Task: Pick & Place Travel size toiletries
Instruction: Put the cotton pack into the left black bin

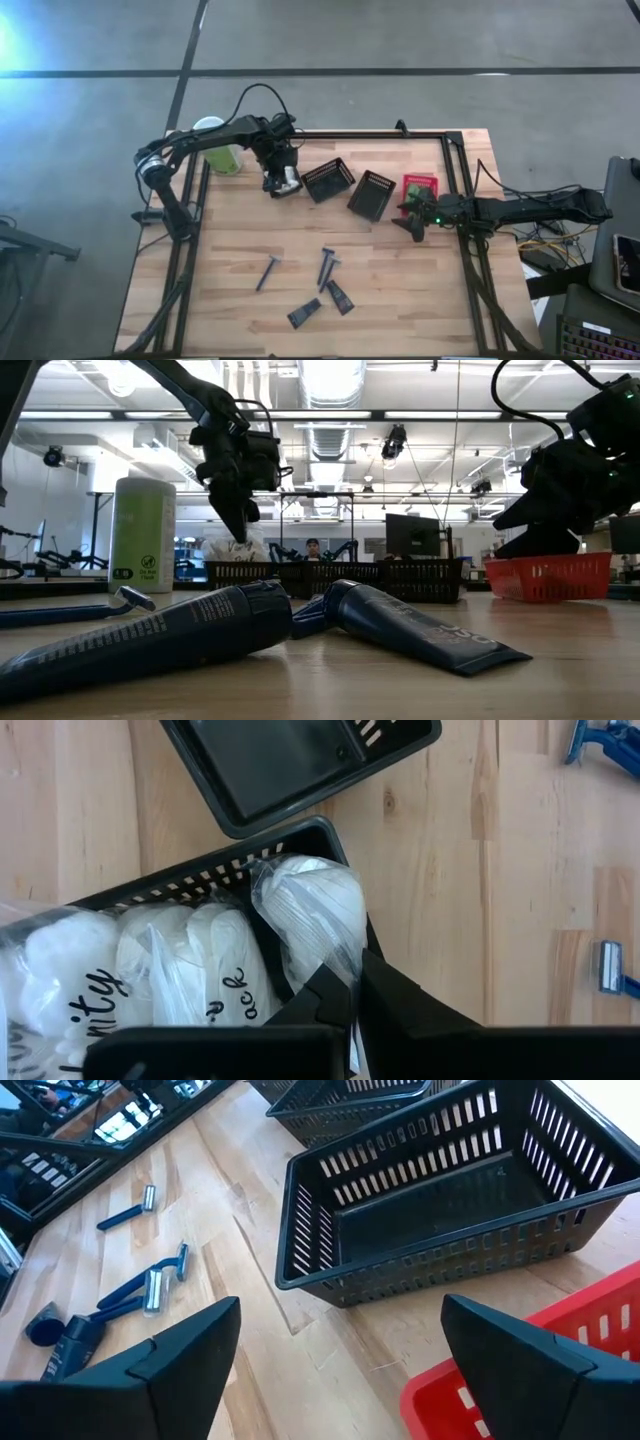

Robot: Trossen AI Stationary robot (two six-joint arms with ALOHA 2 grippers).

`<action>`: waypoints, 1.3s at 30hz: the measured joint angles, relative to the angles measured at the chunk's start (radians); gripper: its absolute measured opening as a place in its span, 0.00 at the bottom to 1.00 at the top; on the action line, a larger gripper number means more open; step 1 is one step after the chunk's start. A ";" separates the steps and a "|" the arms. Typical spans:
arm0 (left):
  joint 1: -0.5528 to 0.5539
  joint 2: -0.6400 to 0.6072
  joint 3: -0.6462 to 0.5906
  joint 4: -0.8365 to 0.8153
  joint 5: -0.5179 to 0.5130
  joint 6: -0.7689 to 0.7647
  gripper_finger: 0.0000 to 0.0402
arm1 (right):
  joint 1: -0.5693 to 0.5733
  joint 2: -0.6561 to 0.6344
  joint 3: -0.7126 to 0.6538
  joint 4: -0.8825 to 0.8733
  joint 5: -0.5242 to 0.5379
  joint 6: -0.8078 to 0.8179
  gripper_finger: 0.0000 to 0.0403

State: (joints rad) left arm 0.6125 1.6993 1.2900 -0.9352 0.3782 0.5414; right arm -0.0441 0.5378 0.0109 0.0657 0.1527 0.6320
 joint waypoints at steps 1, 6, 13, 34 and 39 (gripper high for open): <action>0.000 0.000 0.000 0.000 0.000 0.000 0.03 | 0.000 0.000 0.000 -0.001 0.000 0.000 0.86; 0.000 0.000 0.000 0.000 -0.001 0.000 0.03 | 0.000 0.001 0.000 -0.005 0.000 0.000 0.89; 0.000 -0.001 0.000 -0.009 -0.001 -0.001 0.07 | 0.000 0.001 0.000 -0.005 0.000 0.000 0.87; -0.001 -0.025 0.007 -0.029 -0.004 -0.027 0.40 | 0.000 0.001 -0.001 -0.003 0.000 0.001 0.72; 0.000 -0.036 0.007 -0.026 -0.023 -0.026 0.49 | 0.000 0.001 -0.001 -0.003 -0.001 0.001 0.68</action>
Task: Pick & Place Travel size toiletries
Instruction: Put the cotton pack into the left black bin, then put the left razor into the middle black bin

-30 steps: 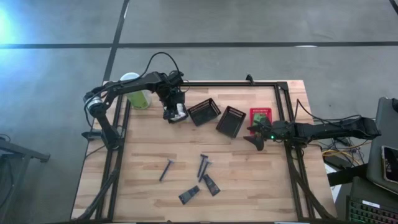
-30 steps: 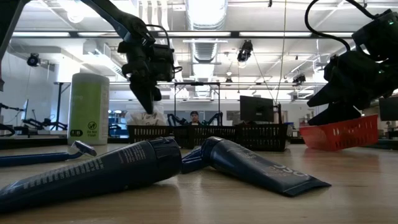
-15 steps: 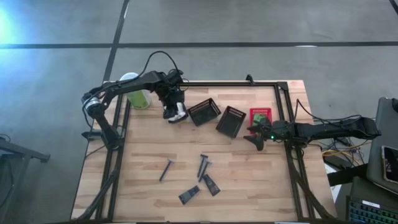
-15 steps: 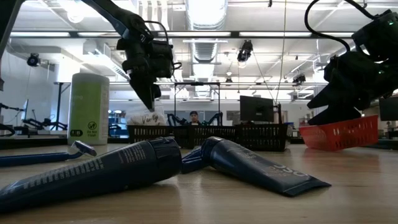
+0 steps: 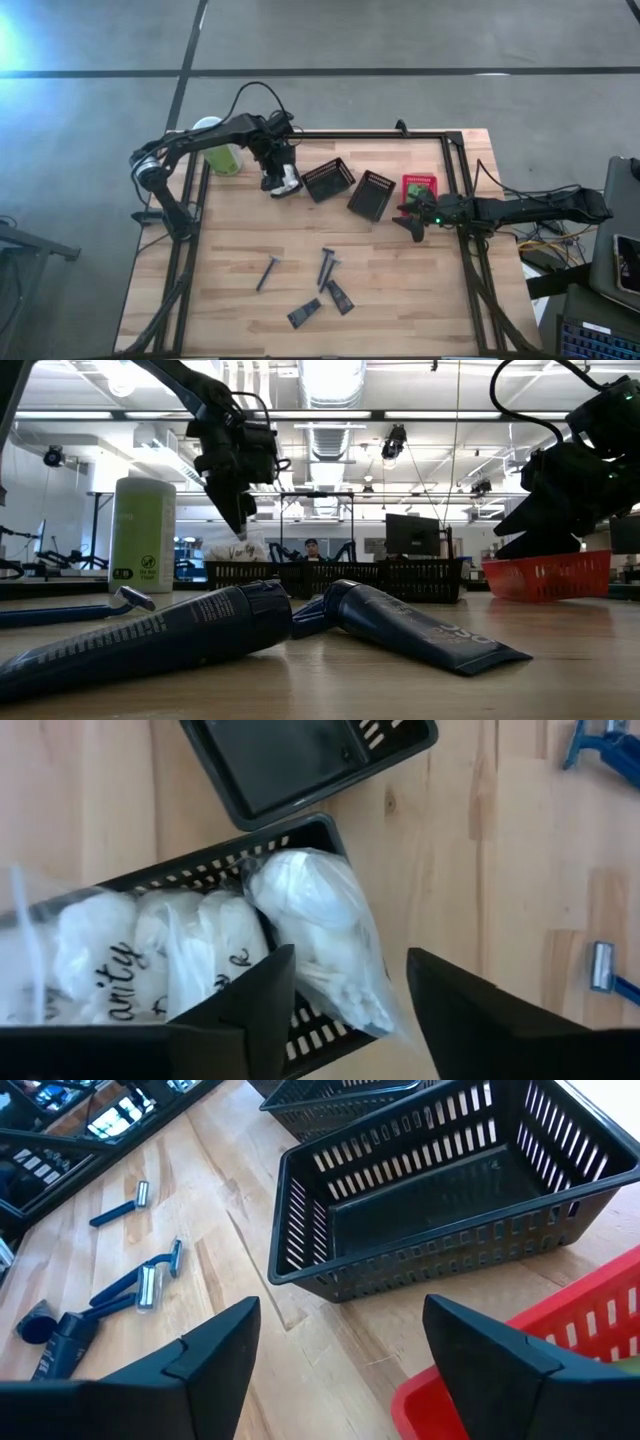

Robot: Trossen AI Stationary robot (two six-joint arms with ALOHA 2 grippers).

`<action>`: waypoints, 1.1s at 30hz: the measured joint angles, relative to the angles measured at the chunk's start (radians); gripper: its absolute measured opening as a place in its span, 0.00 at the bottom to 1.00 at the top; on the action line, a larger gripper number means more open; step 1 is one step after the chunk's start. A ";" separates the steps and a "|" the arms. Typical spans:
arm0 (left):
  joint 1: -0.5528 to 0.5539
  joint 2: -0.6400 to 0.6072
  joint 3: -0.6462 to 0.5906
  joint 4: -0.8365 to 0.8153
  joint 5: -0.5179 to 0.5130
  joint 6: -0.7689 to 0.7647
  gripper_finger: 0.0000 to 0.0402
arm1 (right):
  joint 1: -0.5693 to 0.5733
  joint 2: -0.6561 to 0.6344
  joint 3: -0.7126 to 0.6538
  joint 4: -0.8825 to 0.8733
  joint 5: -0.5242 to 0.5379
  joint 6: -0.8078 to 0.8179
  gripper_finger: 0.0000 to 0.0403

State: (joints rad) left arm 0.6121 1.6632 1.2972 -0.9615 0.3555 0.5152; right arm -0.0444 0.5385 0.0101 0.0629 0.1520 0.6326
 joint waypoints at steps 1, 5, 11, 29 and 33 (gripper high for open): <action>0.000 -0.002 0.000 0.000 -0.010 0.000 0.51 | 0.000 0.000 0.000 0.000 0.000 0.000 0.68; 0.000 -0.020 0.000 0.000 -0.046 0.000 0.58 | 0.000 0.000 0.000 0.000 0.000 0.000 0.65; 0.000 -0.087 0.000 -0.001 -0.067 -0.033 0.70 | 0.000 0.000 0.000 0.001 0.000 0.000 0.61; -0.018 -0.248 -0.008 -0.017 0.067 -0.129 0.52 | 0.000 0.000 0.000 0.000 0.000 0.000 0.56; -0.050 -0.248 -0.009 0.004 0.170 0.075 0.42 | 0.000 0.000 0.000 0.001 -0.003 0.000 0.58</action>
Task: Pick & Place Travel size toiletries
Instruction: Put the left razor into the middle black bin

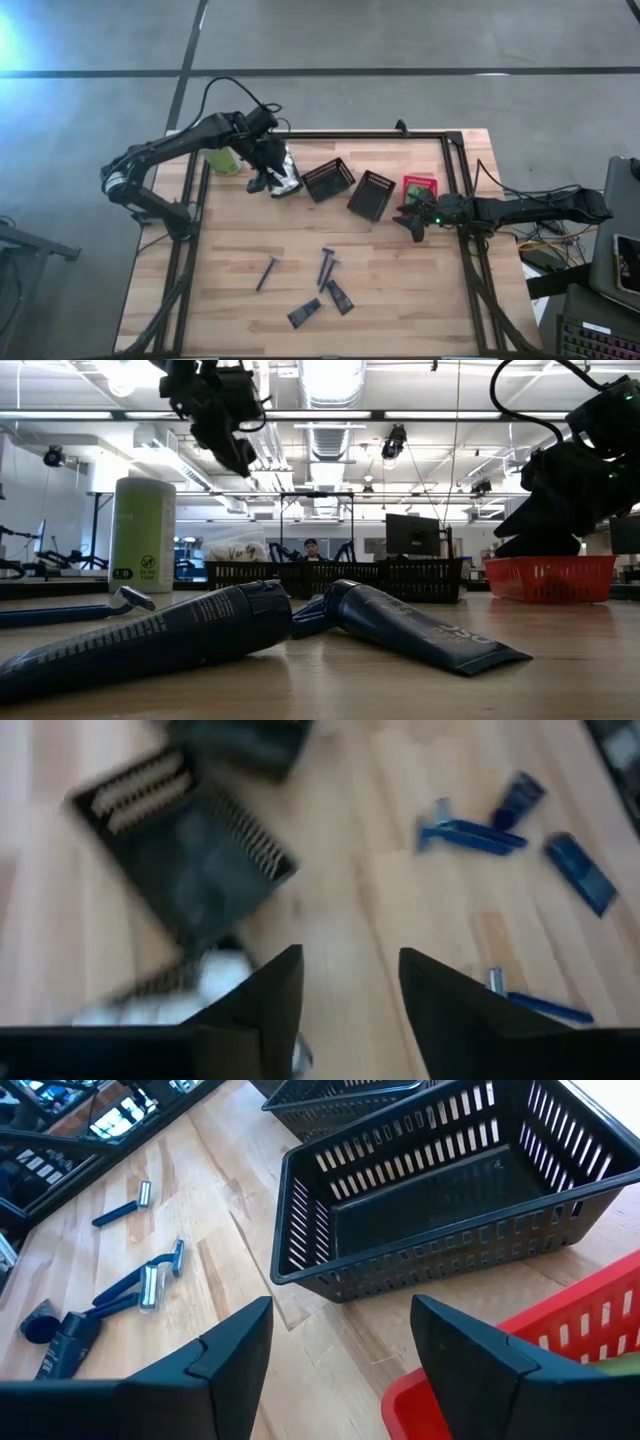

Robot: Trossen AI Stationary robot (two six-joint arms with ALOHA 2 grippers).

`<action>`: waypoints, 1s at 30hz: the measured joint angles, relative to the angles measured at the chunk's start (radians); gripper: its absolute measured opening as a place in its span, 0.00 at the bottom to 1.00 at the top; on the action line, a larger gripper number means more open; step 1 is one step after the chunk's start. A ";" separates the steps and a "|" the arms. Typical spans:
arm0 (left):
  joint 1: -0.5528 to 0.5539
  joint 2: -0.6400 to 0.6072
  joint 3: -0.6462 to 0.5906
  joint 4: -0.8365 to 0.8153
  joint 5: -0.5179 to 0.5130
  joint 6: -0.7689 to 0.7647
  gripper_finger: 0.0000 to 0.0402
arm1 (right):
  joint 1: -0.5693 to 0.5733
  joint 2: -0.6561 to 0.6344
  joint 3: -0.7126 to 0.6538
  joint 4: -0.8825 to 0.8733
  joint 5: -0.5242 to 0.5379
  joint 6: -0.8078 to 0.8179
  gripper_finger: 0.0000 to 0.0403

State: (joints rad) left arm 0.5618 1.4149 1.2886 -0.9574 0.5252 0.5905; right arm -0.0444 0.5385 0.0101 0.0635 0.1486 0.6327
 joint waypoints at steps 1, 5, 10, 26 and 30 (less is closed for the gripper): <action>-0.009 0.000 0.000 0.013 0.019 0.028 0.41 | 0.000 0.000 0.000 0.000 0.000 0.000 0.59; -0.041 0.000 0.000 0.104 0.068 0.011 0.37 | 0.000 0.000 0.000 0.002 -0.001 0.000 0.63; -0.090 0.000 -0.001 0.287 0.219 -0.057 0.37 | 0.000 0.000 0.000 0.003 0.000 0.000 0.67; -0.215 -0.028 -0.001 1.175 0.271 -0.242 0.37 | 0.000 -0.001 0.001 0.003 0.002 0.000 0.78; -0.215 -0.031 0.001 1.259 0.247 -0.300 0.37 | 0.000 -0.001 0.001 0.003 0.004 -0.001 0.80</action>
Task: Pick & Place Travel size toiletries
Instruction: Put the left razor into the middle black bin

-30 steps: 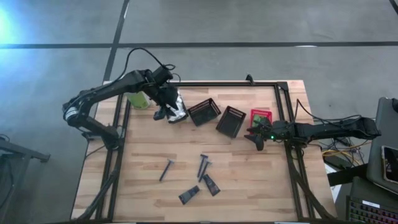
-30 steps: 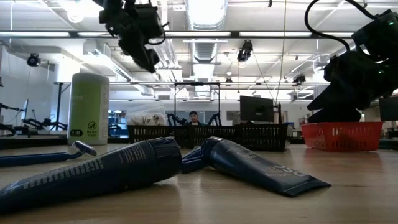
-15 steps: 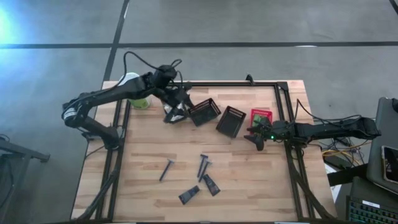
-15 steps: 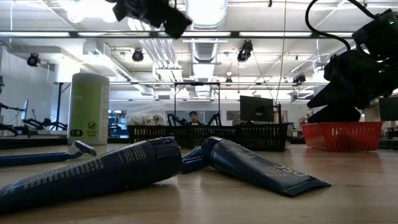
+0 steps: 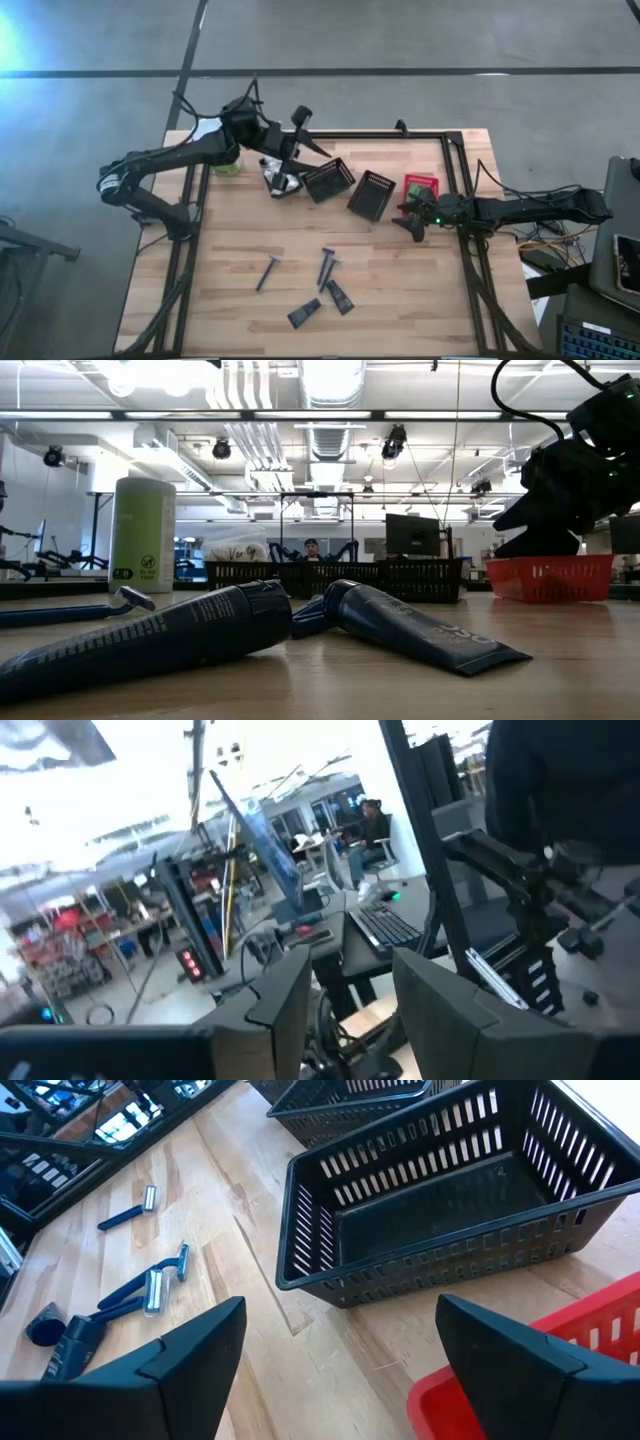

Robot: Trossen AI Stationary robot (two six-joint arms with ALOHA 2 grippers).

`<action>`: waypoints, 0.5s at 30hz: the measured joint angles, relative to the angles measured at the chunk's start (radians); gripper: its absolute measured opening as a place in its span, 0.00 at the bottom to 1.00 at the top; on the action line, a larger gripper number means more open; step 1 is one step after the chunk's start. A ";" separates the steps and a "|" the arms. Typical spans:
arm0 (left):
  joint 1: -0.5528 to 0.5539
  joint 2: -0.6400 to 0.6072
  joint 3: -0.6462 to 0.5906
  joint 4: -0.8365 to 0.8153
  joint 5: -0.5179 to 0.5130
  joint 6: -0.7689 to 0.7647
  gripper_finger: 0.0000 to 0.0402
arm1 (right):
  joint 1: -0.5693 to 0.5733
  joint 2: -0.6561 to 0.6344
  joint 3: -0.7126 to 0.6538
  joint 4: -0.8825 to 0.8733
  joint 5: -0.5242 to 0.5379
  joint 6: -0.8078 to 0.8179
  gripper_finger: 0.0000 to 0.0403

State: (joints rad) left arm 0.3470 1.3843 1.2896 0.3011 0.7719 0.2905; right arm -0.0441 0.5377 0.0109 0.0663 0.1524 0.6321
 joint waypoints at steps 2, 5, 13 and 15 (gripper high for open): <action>0.001 0.000 0.000 -0.034 -0.008 -0.040 0.37 | 0.000 0.000 0.000 0.000 0.000 0.000 0.82; 0.011 0.000 -0.001 -0.190 -0.013 -0.094 0.37 | 0.000 0.000 0.000 -0.001 0.000 0.000 0.84; 0.062 -0.007 -0.002 -0.784 -0.100 -0.191 0.37 | 0.000 0.001 0.000 -0.005 0.000 0.000 0.88; 0.074 -0.007 -0.002 -0.882 -0.123 -0.249 0.37 | 0.000 0.001 0.000 -0.006 0.000 0.000 0.89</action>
State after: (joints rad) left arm 0.4205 1.3773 1.2873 -0.5804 0.6488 0.0412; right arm -0.0441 0.5388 0.0108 0.0601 0.1524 0.6323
